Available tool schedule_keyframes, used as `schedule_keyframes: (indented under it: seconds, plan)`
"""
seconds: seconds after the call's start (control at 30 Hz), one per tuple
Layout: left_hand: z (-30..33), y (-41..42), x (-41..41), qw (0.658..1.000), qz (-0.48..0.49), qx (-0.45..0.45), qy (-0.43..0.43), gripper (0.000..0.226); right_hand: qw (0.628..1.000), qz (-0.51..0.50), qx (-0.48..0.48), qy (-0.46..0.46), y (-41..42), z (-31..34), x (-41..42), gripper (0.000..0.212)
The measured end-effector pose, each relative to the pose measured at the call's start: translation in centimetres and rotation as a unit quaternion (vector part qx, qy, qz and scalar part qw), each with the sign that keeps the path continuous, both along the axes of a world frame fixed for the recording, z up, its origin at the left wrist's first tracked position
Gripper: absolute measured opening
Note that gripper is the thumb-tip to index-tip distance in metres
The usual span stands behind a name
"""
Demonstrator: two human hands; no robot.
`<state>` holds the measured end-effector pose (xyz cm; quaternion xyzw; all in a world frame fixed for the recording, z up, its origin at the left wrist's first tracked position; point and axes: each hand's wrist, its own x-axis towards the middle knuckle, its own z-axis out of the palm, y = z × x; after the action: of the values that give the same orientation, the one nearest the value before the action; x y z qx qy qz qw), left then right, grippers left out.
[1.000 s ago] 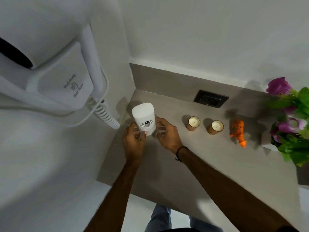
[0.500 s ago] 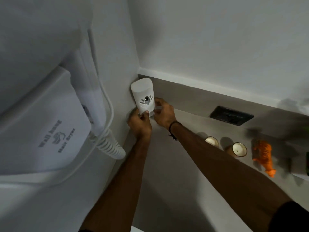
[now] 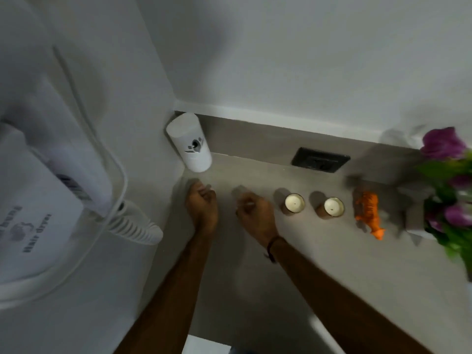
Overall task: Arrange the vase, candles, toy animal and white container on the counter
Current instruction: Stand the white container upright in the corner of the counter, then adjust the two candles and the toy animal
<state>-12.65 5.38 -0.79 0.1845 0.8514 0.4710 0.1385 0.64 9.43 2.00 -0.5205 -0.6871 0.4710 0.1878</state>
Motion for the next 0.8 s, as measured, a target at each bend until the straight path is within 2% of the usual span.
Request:
schedule_keyframes:
  seconds: [0.03, 0.1, 0.2, 0.27, 0.33, 0.4, 0.47, 0.63, 0.8]
  plan:
    - [-0.6, -0.9, 1.5, 1.000, -0.021, -0.001, -0.012, 0.008, 1.000, -0.011, 0.006, -0.022, -1.3, -0.4, 2.7, 0.017]
    - [-1.6, -1.9, 5.0, 0.996, -0.080, -0.021, -0.042, 0.027, 0.997, -0.057, 0.009, -0.054, -3.1, -1.3, 8.3, 0.013]
    - [-1.9, -2.3, 9.7, 0.973, -0.213, -0.050, -0.067, 0.049, 0.980, -0.178, 0.033, -0.083, -3.2, -1.9, 14.8, 0.016]
    - [-1.2, -1.4, 12.0, 0.962, -0.269, -0.041, -0.040, 0.060, 0.966, -0.240, 0.035, -0.085, -1.6, -1.8, 17.1, 0.028]
    - [-0.5, 0.4, 13.6, 0.954, -0.299, -0.023, 0.002, 0.061, 0.960, -0.271, 0.015, -0.071, 0.7, -1.8, 18.1, 0.050]
    - [0.2, 2.4, 14.5, 0.952, -0.307, -0.009, 0.000, 0.054, 0.963, -0.263, 0.007, -0.058, 3.2, -1.8, 18.1, 0.060]
    - [0.9, 4.1, 15.3, 0.954, -0.299, -0.014, -0.033, 0.049, 0.971, -0.228, 0.021, -0.064, 5.2, -1.9, 18.0, 0.057]
    - [1.6, 8.6, 15.5, 0.978, -0.196, -0.035, -0.066, 0.053, 0.977, -0.201, 0.027, -0.071, 9.2, -2.0, 16.7, 0.056]
    - [1.6, 11.3, 14.8, 0.984, -0.166, -0.044, -0.037, 0.051, 0.973, -0.217, 0.033, -0.075, 12.5, -2.2, 16.1, 0.054]
